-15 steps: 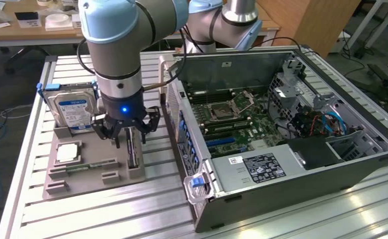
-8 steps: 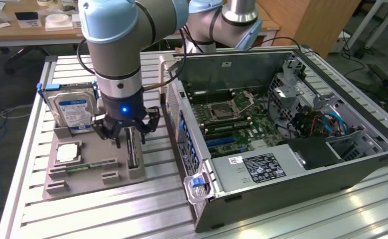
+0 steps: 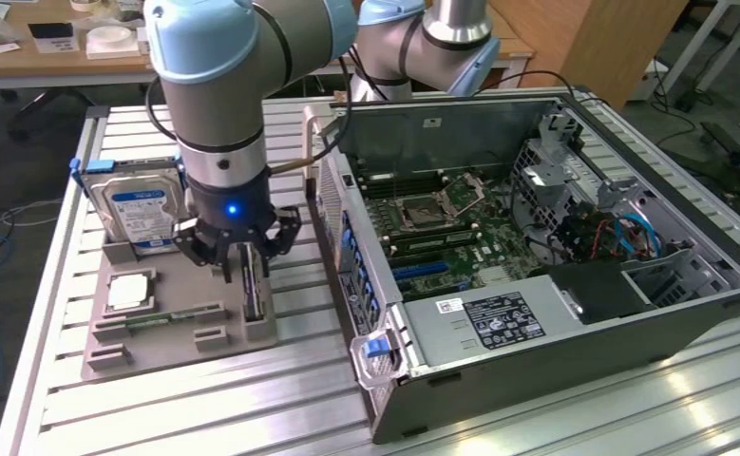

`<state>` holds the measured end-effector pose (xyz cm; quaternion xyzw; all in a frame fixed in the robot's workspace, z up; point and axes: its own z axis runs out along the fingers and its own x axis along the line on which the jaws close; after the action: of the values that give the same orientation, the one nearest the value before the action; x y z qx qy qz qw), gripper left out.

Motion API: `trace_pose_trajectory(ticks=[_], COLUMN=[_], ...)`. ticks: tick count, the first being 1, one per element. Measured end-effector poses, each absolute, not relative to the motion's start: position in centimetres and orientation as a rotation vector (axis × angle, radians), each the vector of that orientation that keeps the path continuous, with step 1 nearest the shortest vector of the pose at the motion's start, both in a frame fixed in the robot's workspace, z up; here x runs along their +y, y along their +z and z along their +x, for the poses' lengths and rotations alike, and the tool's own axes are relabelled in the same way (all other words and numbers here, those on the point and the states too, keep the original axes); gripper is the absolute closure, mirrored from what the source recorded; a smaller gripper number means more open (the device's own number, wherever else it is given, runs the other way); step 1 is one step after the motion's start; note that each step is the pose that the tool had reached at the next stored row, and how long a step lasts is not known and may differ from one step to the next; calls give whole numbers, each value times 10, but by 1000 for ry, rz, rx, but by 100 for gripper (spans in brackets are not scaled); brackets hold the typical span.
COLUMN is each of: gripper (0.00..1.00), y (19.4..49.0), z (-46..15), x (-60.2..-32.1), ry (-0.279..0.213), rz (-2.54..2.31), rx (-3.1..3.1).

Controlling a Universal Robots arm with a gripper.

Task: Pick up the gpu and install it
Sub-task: 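Pick up the gpu and move the gpu toward the slot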

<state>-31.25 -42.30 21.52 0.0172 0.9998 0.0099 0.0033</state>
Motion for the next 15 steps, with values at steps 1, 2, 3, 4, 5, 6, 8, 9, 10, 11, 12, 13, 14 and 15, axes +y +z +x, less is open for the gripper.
trace_pose_trajectory(ticks=[1,2,3,4,5,6,8,9,10,11,12,13,14,15], gripper=[52,52,52,52,52,52,53,53,60,60,60,60,62,62], y=[215,215,214,214,213,213,213,213,213,213,213,213,213,213], z=[-312,-312,-312,-312,-312,-312,-312,-312,-312,-312,-312,-312,-312,-312], x=[-422,-420,-419,-418,-417,-416,-416,-416,-416,-416,-416,-416,-416,-416], ry=[31,30,31,31,30,30,30,30,30,30,30,30,30,30], rz=[59,64,69,73,76,78,78,78,79,79,79,79,79,79], rx=[3135,3135,3134,3134,3134,3134,3134,3134,3134,3134,3134,3134,3134,3134])
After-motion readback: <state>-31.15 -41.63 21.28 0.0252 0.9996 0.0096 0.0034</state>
